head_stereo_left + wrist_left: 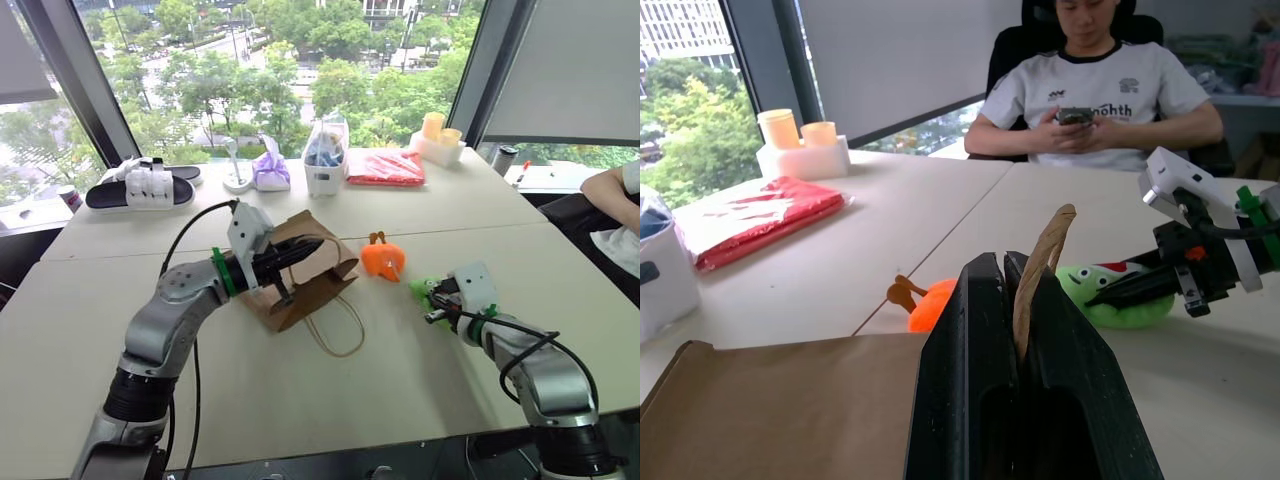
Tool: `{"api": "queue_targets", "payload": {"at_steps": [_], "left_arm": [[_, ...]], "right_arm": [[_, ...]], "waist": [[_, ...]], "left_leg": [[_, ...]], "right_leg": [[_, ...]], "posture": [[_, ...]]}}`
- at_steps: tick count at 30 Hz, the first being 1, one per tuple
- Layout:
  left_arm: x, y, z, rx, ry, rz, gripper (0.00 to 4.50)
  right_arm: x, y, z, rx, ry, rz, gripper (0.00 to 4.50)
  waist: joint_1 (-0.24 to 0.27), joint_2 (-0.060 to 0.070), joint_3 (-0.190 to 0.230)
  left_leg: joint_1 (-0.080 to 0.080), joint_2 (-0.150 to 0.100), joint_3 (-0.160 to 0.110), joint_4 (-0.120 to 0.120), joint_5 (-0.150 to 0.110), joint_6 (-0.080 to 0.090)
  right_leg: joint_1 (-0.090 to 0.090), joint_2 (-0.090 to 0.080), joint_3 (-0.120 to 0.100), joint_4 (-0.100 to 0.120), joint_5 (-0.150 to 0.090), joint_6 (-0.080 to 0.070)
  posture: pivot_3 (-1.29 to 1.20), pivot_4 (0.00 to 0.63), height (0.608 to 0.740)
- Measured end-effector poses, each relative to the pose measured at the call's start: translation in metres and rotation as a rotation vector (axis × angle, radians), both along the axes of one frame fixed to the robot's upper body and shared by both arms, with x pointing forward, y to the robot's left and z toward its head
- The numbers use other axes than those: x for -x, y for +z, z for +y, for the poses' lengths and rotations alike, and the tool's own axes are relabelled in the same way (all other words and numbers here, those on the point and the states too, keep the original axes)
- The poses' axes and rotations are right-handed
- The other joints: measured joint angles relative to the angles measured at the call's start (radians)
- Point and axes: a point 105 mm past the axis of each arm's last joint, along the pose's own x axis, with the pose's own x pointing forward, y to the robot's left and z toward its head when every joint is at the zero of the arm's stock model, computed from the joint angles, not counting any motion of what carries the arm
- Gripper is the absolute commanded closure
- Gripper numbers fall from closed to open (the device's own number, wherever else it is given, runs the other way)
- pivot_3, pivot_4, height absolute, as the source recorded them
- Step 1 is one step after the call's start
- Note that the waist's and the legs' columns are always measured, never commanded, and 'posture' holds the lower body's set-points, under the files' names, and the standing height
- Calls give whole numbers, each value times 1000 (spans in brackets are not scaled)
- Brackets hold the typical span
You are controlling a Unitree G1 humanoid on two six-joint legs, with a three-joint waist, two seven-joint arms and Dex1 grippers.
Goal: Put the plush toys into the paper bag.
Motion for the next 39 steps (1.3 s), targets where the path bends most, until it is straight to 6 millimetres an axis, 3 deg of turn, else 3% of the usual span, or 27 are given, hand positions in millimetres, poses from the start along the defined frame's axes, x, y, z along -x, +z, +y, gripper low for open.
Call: {"api": "queue_targets", "payload": {"at_steps": [3, 6, 8, 11, 15, 23, 30, 35, 39], "left_arm": [[0, 1, 1, 9, 2, 6, 4500], [-1, 3, 1, 18, 2, 17, 4500], [-2, 7, 2, 31, 5, 22, 4500], [-4, 16, 5, 60, 14, 17, 4500], [-4, 16, 4, 74, 8, 38, 4500], [8, 21, -5, 89, -36, 44, 4500], [6, 24, -7, 124, -18, 47, 4500], [5, 26, -7, 137, -12, 48, 4500], [4, 25, -6, 138, -10, 50, 4500]], "right_arm": [[5, 14, 23, -73, 131, -18, 4462], [18, 45, 63, -127, 347, -98, 4462], [29, 54, 92, -158, 479, -119, 4462], [36, 45, 127, -212, 583, -84, 4462], [23, 39, 163, -210, 636, -99, 4462], [-13, 38, 198, -197, 615, -193, 4462], [-26, 34, 236, -265, 657, -217, 4462], [-32, 30, 250, -289, 693, -259, 4462], [-33, 20, 251, -286, 717, -259, 2687]], "waist": [[-3, 0, 0], [-4, 0, 0], [-3, -1, 0], [-2, -1, 0], [-2, -1, 0], [-5, -1, 0], [-9, 0, 0], [-8, 0, 0], [-10, 0, 0]], "left_leg": [[0, 0, 0, 0, 0, 0], [0, 1, -1, 0, 0, 0], [0, 1, -2, 0, 0, 0], [0, 1, -2, 0, 0, 0], [0, 0, -3, 1, 0, 0], [0, 0, -3, -1, 3, -5], [0, 0, -4, -2, 3, -6], [0, 0, -4, -2, 3, -6], [0, 0, -4, -2, 3, -6]], "right_leg": [[0, 0, 0, 0, 0, 0], [0, 1, -1, 0, 0, 0], [0, 1, -1, 0, 0, 0], [0, 1, -1, 0, 0, 0], [0, 1, -1, 0, 0, 0], [-1, 1, -1, 0, 0, 0], [-2, 1, -1, 1, 0, 0], [-2, 1, 0, 1, 0, 0], [-2, 1, 0, 1, 0, 0]], "posture": [[0, 150, 740], [0, 150, 740], [0, 150, 740], [0, 150, 740], [0, 150, 740], [0, 150, 740], [0, 150, 740], [0, 150, 740], [0, 150, 740]]}}
